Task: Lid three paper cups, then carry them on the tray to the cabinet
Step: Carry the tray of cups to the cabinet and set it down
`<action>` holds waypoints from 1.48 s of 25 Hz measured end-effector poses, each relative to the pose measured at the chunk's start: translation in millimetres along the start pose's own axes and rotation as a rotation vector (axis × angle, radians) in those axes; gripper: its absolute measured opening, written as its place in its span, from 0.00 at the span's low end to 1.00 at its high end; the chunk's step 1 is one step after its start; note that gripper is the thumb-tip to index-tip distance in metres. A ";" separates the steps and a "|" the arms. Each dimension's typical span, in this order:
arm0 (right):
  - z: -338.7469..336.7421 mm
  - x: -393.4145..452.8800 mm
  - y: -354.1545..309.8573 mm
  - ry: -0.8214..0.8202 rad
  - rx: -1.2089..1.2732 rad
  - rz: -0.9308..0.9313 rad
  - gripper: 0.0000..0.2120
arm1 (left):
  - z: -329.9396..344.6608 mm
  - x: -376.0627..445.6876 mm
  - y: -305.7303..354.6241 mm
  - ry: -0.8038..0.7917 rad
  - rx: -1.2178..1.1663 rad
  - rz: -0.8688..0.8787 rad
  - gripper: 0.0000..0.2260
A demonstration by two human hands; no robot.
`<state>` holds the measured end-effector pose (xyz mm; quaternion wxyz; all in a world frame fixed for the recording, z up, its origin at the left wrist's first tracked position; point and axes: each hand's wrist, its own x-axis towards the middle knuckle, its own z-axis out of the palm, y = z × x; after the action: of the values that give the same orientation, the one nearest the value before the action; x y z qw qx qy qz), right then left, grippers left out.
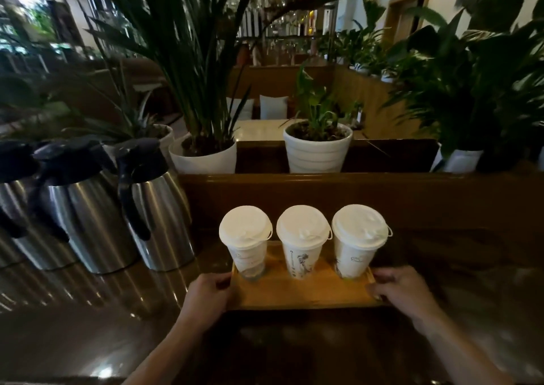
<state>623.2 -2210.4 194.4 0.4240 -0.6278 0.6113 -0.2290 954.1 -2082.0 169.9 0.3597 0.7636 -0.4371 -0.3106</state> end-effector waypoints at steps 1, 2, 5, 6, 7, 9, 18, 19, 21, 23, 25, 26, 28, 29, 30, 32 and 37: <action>-0.8 9.1 -0.1 -0.009 -0.019 -0.002 0.19 | 2.6 7.4 1.2 0.010 0.001 -0.017 0.13; -1.4 17.2 0.2 -0.018 -0.032 -0.004 0.18 | 4.8 13.8 2.0 0.018 0.008 -0.032 0.13; -3.8 39.7 0.4 -0.047 -0.031 -0.018 0.15 | 9.5 31.2 6.6 0.027 0.035 -0.050 0.15; -4.3 45.8 0.9 -0.054 -0.029 -0.019 0.16 | 11.0 36.2 7.2 0.031 0.028 -0.057 0.15; -3.9 50.8 1.5 -0.057 -0.028 -0.012 0.18 | 11.9 40.7 6.8 0.036 0.022 -0.063 0.15; -1.9 61.5 1.7 -0.061 -0.036 0.002 0.19 | 13.9 49.7 4.4 0.023 0.042 -0.073 0.15; 7.1 79.1 -8.5 -0.067 -0.139 -0.015 0.13 | 13.1 83.5 4.4 0.036 0.147 -0.043 0.22; 8.2 80.6 -9.2 -0.060 -0.137 -0.015 0.14 | 12.4 85.4 4.6 0.032 0.148 -0.034 0.24; 10.5 81.7 -10.5 -0.045 -0.137 -0.020 0.14 | 10.4 87.3 7.1 0.022 0.137 -0.011 0.28; 12.5 83.9 -11.1 -0.042 -0.141 -0.012 0.15 | 8.9 89.2 9.1 0.018 0.128 0.005 0.30; 13.6 86.3 -12.3 -0.038 -0.143 -0.005 0.16 | 7.9 91.3 11.4 0.020 0.142 0.019 0.31; 14.1 87.4 -12.7 -0.040 -0.146 -0.001 0.15 | 8.2 93.0 12.0 0.017 0.153 0.028 0.32; 15.0 88.3 -13.7 -0.044 -0.150 0.005 0.16 | 7.7 97.0 12.4 0.017 0.185 0.048 0.34; 15.2 88.4 -14.0 -0.047 -0.152 0.007 0.16 | 7.5 98.9 12.0 0.020 0.198 0.056 0.33; 15.3 88.6 -14.0 -0.048 -0.152 0.007 0.16 | 7.3 101.1 10.4 0.020 0.209 0.065 0.32; 15.4 89.8 -14.3 -0.043 -0.150 0.006 0.16 | 6.7 104.2 7.4 0.020 0.225 0.074 0.27; 17.5 91.6 -17.2 -0.039 -0.156 0.002 0.16 | 4.0 108.1 7.8 -0.002 0.250 0.082 0.23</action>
<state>660.7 -2295.9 177.8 0.3858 -0.6627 0.6194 -0.1682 993.4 -2182.2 156.8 0.2735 0.7837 -0.5037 -0.2395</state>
